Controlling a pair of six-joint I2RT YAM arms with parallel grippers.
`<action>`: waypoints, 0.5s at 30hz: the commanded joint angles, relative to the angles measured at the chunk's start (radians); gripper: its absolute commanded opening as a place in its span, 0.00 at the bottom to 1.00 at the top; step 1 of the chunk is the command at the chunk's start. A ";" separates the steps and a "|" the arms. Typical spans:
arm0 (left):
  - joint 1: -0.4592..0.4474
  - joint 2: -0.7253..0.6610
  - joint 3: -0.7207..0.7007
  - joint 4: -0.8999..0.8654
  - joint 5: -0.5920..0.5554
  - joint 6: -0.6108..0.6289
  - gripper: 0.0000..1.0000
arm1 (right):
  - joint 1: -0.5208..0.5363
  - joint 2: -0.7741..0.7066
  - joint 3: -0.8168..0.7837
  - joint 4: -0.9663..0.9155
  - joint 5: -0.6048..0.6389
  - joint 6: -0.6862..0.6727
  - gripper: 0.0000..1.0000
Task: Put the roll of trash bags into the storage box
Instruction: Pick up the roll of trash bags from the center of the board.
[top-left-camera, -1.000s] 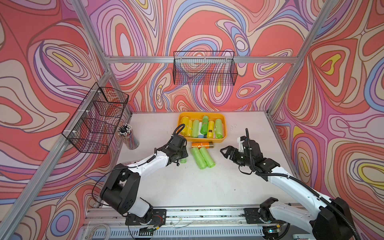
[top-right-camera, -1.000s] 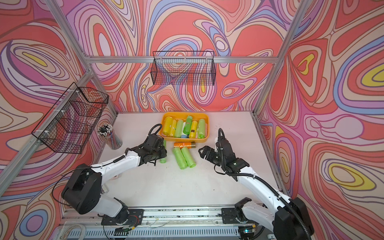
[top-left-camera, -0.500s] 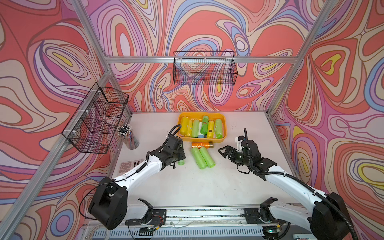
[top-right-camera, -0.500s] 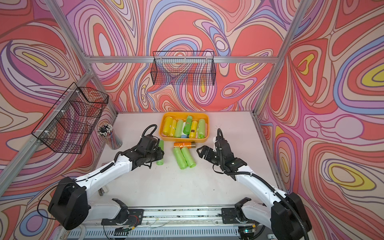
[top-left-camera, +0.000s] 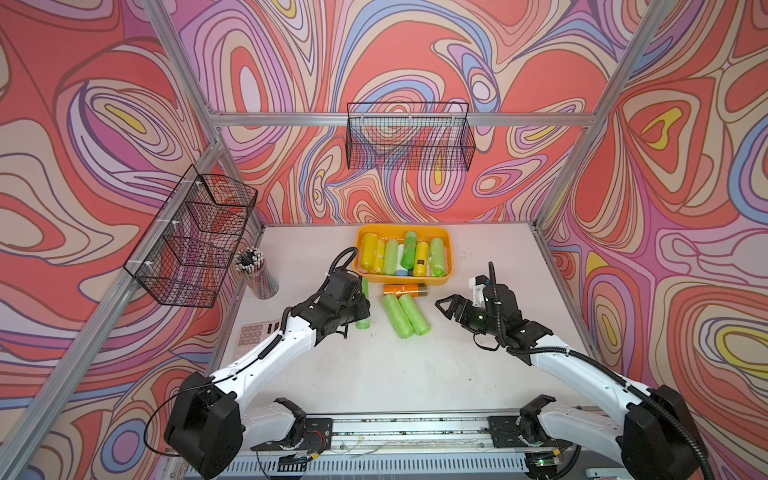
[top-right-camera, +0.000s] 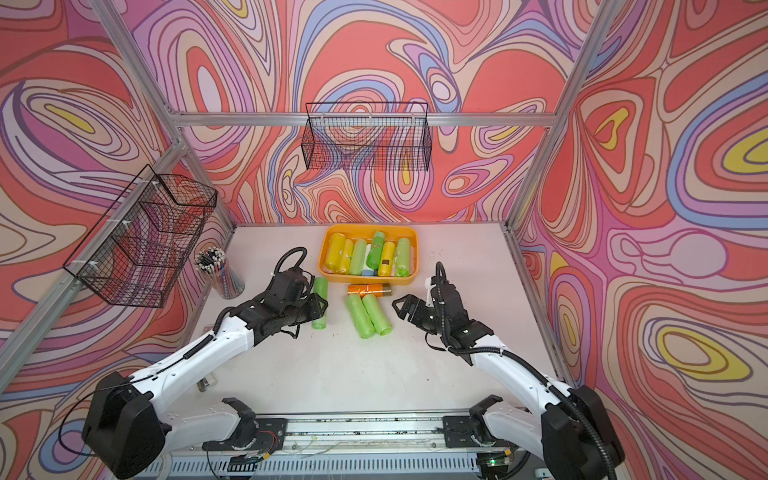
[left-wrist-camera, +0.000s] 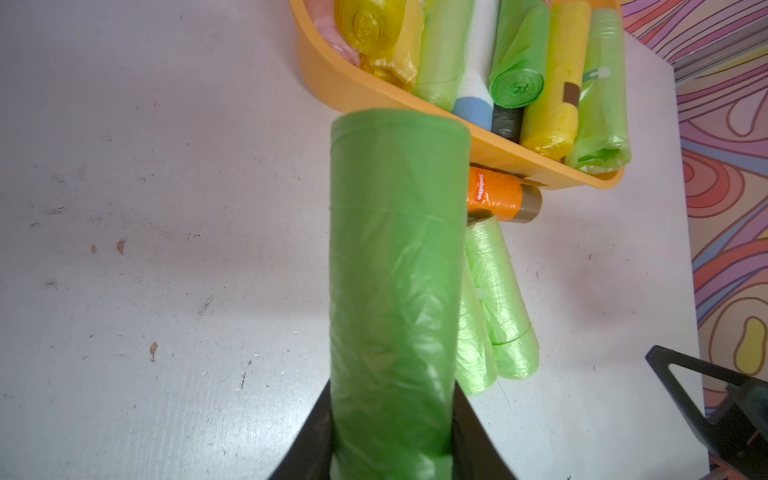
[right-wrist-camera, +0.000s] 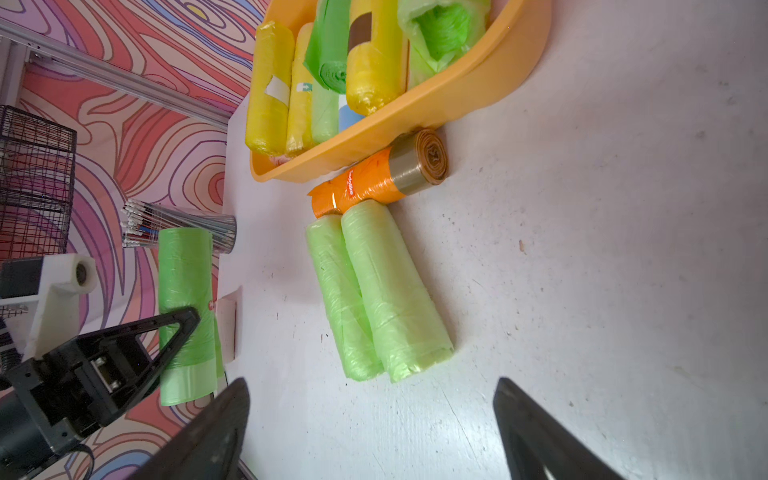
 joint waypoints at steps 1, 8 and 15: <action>-0.007 -0.024 0.039 -0.013 0.014 -0.011 0.33 | 0.000 -0.064 -0.040 0.031 -0.013 0.048 0.94; -0.022 -0.050 0.044 -0.034 -0.004 -0.016 0.33 | 0.000 -0.115 -0.064 0.008 -0.019 0.048 0.94; -0.025 -0.083 0.060 -0.102 -0.026 0.009 0.33 | 0.001 -0.095 -0.039 -0.028 -0.050 0.016 0.93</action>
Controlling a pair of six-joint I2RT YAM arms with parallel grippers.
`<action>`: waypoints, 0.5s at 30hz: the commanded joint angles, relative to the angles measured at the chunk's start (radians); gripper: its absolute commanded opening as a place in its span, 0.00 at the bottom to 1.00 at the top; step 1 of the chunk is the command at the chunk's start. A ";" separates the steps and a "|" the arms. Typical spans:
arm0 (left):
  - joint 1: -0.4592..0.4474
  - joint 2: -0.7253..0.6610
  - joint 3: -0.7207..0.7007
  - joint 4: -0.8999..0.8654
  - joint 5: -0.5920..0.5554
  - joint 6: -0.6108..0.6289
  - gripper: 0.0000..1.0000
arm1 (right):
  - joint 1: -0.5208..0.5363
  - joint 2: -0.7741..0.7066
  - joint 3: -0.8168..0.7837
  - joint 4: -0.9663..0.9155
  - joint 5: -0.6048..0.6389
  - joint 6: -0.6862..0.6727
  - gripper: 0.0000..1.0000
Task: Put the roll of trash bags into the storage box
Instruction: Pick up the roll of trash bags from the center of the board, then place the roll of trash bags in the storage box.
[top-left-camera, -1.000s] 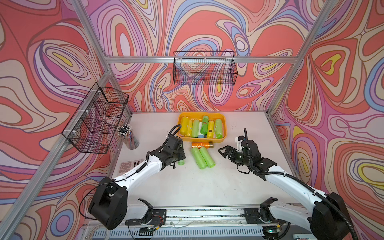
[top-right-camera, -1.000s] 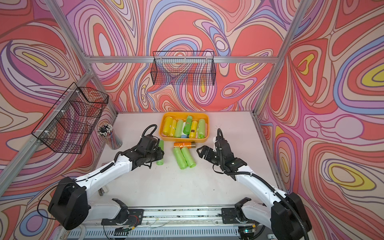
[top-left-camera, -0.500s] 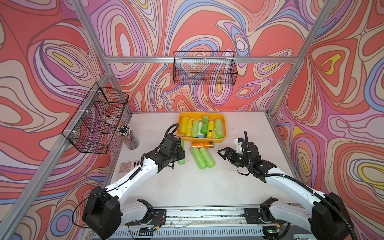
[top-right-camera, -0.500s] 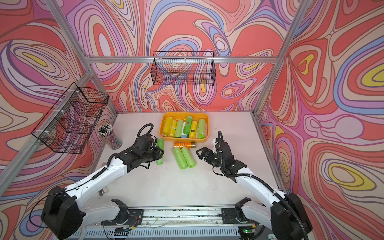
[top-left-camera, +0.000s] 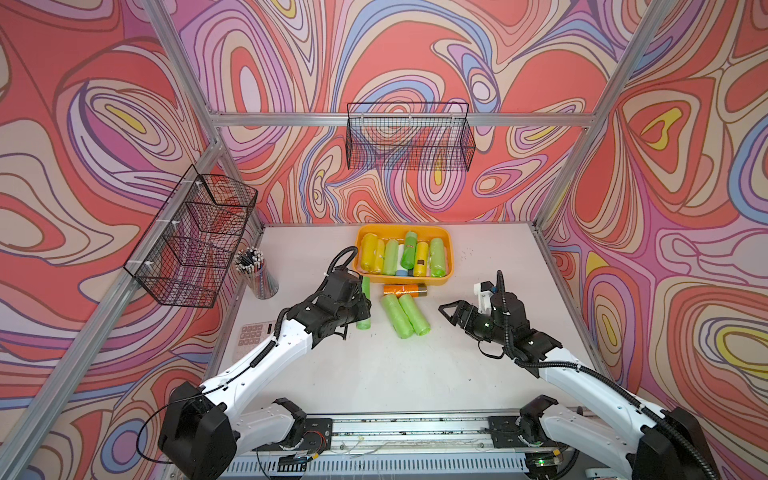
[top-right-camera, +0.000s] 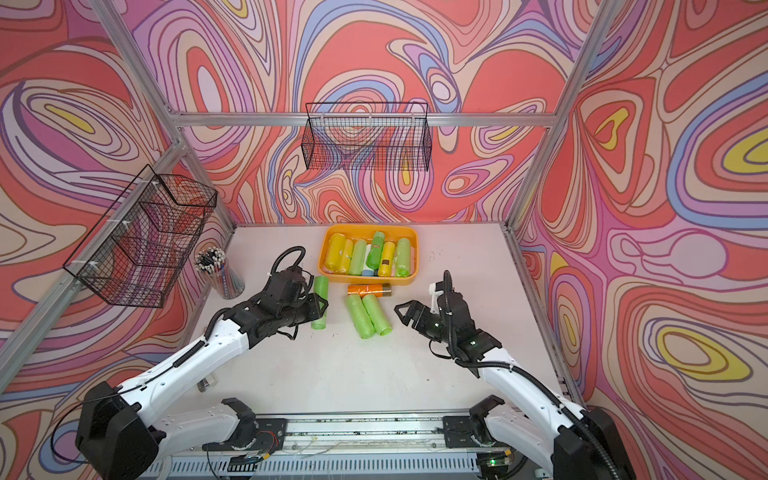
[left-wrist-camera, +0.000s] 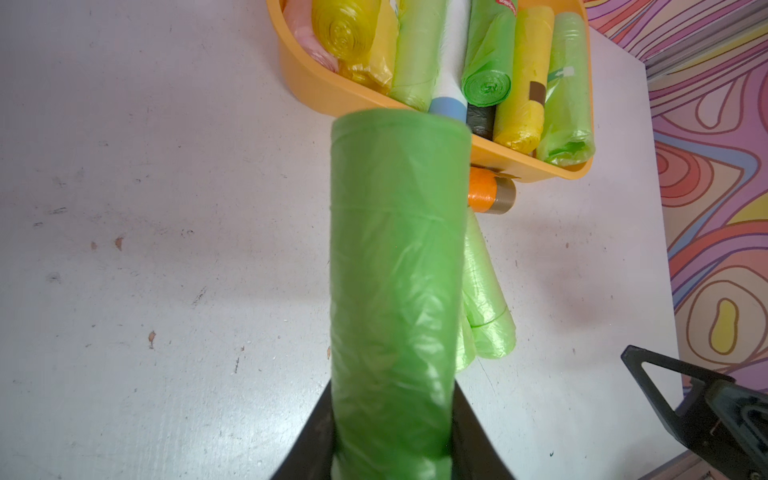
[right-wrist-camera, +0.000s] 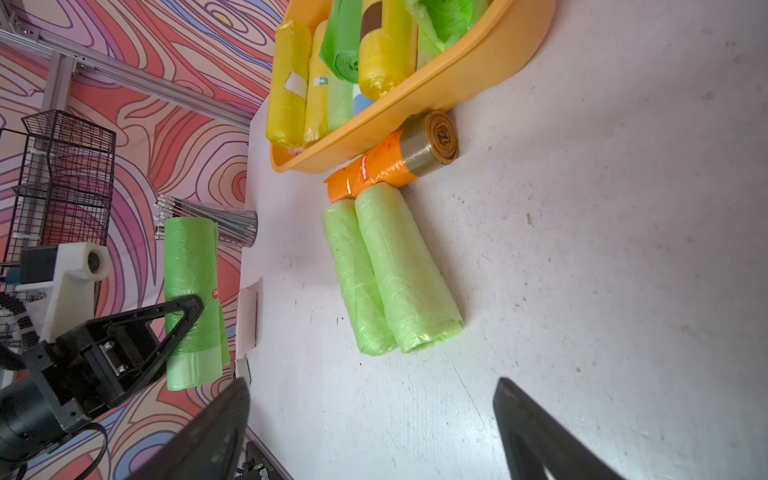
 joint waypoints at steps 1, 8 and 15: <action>-0.002 -0.044 0.032 -0.044 -0.021 0.005 0.33 | 0.000 0.020 0.030 -0.044 -0.021 -0.026 0.93; -0.005 -0.047 0.007 0.002 -0.005 -0.041 0.33 | 0.001 0.021 0.053 -0.082 -0.024 -0.050 0.94; -0.016 0.059 0.077 0.036 0.012 -0.038 0.33 | 0.001 0.035 0.069 -0.064 -0.057 -0.042 0.94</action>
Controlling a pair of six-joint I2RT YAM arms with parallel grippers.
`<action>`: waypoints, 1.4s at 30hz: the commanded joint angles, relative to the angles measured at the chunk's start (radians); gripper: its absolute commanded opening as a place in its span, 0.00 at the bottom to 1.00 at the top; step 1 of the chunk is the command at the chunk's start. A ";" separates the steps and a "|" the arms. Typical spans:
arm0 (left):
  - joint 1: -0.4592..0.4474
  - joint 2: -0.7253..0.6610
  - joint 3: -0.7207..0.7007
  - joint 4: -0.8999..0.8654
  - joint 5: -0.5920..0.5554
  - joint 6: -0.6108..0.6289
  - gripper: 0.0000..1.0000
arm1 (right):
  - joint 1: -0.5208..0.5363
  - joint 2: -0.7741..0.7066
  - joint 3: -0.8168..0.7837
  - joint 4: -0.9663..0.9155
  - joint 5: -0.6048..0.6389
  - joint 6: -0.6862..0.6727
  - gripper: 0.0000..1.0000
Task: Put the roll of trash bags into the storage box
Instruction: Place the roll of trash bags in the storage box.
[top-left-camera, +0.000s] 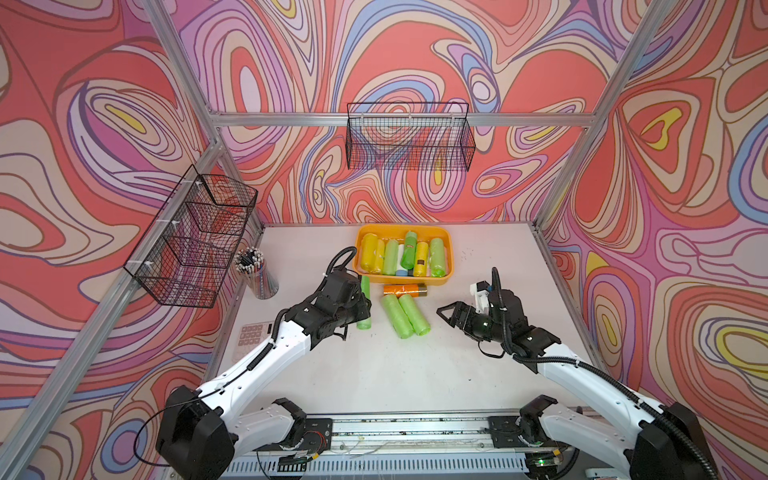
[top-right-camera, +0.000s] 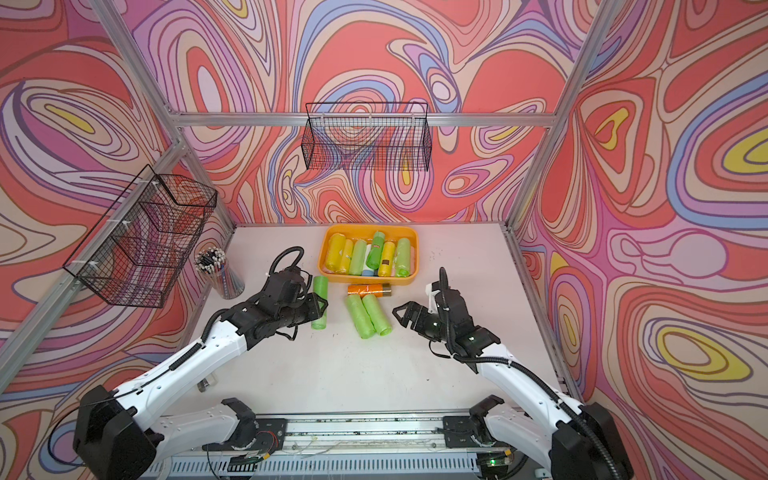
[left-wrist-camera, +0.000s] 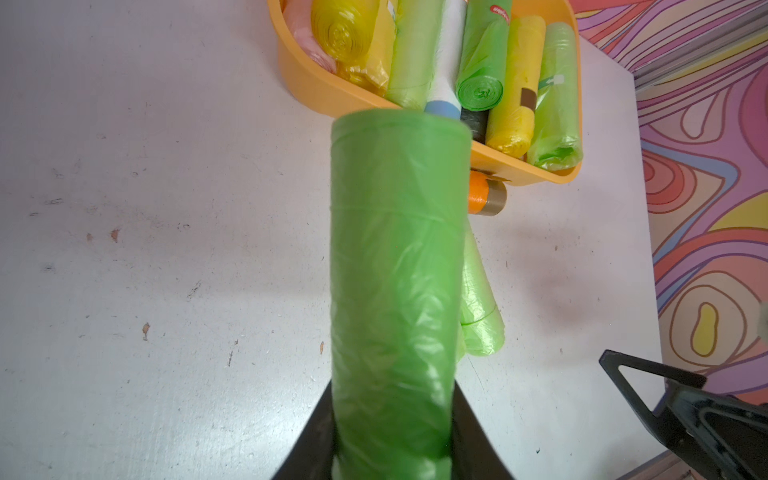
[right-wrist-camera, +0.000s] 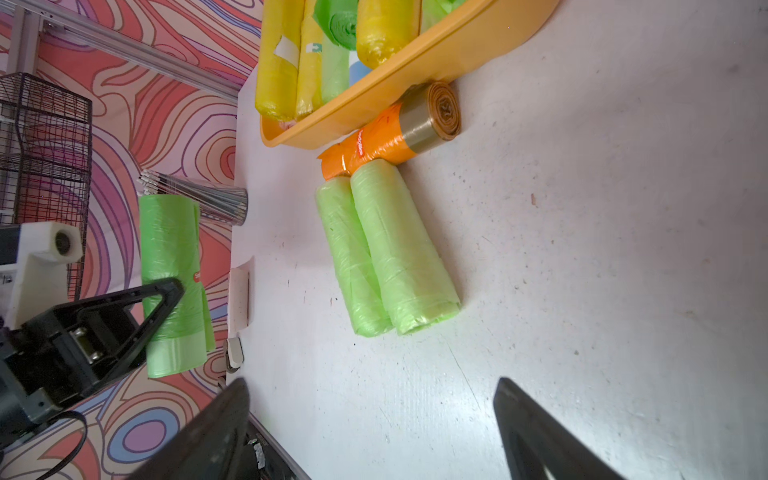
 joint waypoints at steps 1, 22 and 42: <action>-0.007 0.059 0.082 0.036 0.010 -0.001 0.33 | 0.000 0.007 0.032 0.007 -0.019 -0.004 0.94; -0.005 0.518 0.575 -0.056 -0.015 0.124 0.33 | 0.001 0.145 0.196 -0.075 0.032 -0.191 0.94; 0.088 0.769 0.869 -0.111 -0.025 0.187 0.33 | 0.001 0.174 0.178 0.011 0.073 -0.196 0.94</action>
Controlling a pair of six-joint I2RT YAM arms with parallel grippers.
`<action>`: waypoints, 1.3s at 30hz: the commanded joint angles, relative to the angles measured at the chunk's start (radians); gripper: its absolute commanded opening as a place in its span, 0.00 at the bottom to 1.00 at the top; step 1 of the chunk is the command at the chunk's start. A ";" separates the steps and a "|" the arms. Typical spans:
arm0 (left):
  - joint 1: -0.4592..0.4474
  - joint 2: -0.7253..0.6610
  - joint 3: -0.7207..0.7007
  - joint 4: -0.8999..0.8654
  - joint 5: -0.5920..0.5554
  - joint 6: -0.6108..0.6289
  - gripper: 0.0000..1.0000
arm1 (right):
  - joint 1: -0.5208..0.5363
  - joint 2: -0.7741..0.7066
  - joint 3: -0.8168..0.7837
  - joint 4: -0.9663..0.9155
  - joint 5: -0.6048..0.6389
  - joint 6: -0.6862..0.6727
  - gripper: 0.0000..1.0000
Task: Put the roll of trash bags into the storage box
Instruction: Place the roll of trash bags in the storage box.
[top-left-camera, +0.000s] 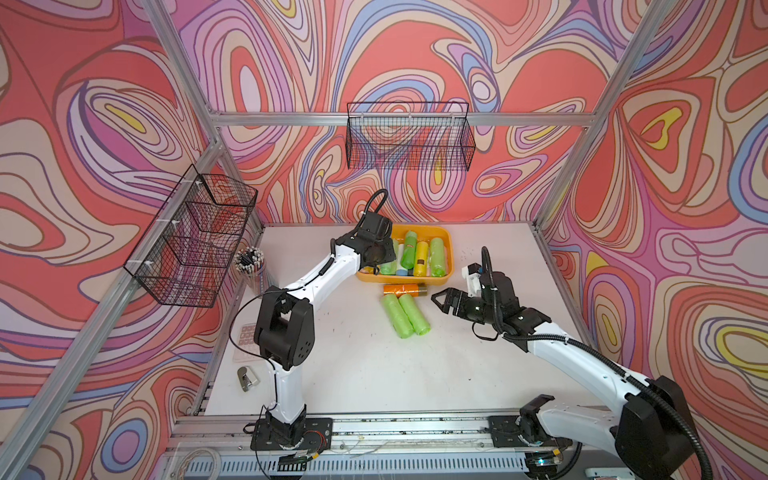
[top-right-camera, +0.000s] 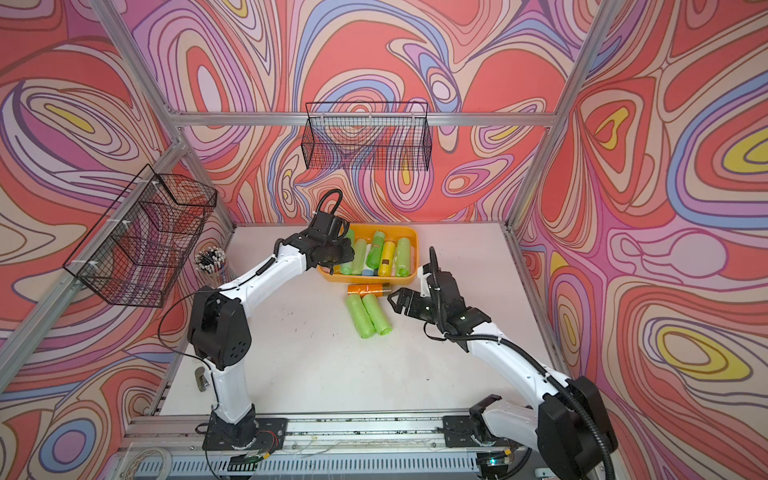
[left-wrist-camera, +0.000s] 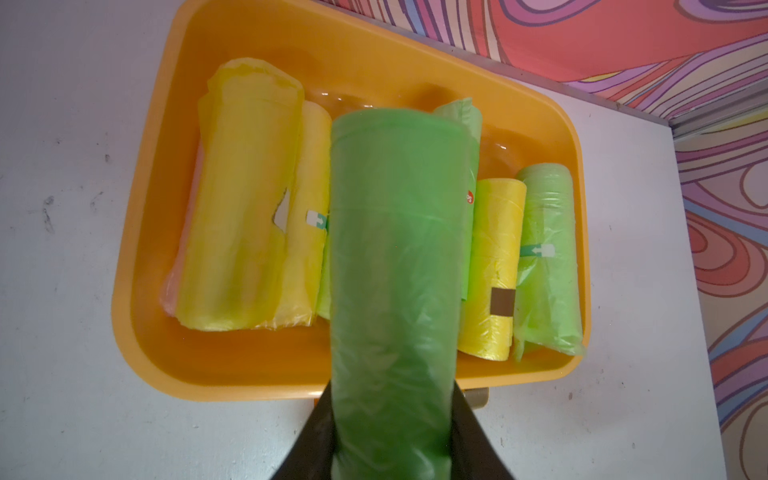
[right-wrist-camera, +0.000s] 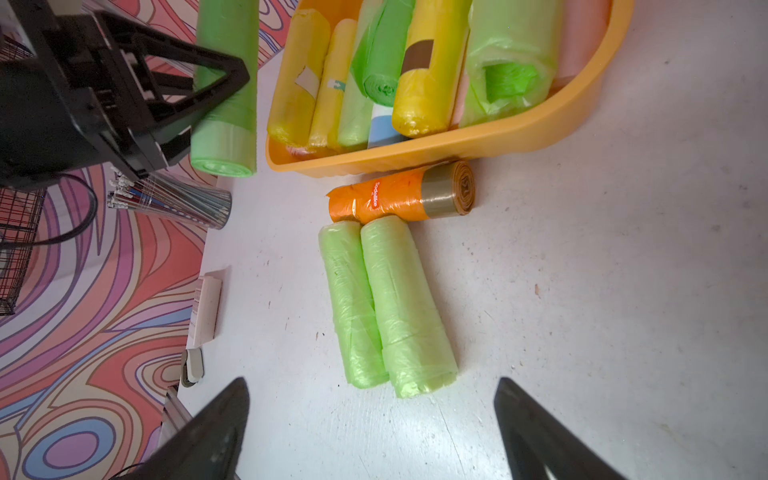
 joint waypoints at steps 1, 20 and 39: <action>0.006 0.036 0.081 -0.039 -0.015 0.029 0.33 | 0.000 0.020 0.001 0.045 0.014 -0.012 0.94; 0.038 0.293 0.389 -0.136 -0.017 0.117 0.33 | 0.000 0.066 -0.001 0.068 0.009 -0.020 0.94; 0.068 0.462 0.533 -0.201 0.005 0.176 0.35 | 0.001 0.102 0.008 0.028 0.017 -0.029 0.94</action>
